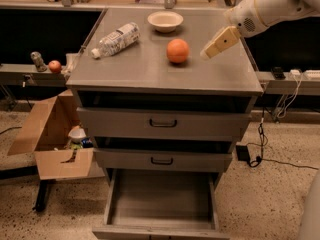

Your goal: Place orange into bottom drawer

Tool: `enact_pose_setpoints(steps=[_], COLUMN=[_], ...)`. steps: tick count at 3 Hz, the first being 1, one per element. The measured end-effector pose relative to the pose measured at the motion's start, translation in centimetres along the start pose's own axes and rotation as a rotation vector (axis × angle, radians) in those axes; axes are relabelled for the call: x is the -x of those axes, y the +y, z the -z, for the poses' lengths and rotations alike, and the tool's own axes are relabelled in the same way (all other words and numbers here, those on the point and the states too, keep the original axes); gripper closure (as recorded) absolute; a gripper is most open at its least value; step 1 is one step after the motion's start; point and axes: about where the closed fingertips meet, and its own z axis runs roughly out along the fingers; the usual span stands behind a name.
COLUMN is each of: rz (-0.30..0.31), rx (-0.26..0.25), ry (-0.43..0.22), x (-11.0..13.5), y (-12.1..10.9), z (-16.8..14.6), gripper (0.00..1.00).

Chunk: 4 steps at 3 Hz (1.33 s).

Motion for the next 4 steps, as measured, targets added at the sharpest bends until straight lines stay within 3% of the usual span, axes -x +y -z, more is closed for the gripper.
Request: enact_pose_setpoints(steps=[1, 4], rz=[0.000, -0.113], rx=[0.000, 0.002], ry=[0.000, -0.092], x=[0.0, -0.8], y=[0.0, -1.0], z=[0.0, -7.7], gripper=[0.00, 0.00])
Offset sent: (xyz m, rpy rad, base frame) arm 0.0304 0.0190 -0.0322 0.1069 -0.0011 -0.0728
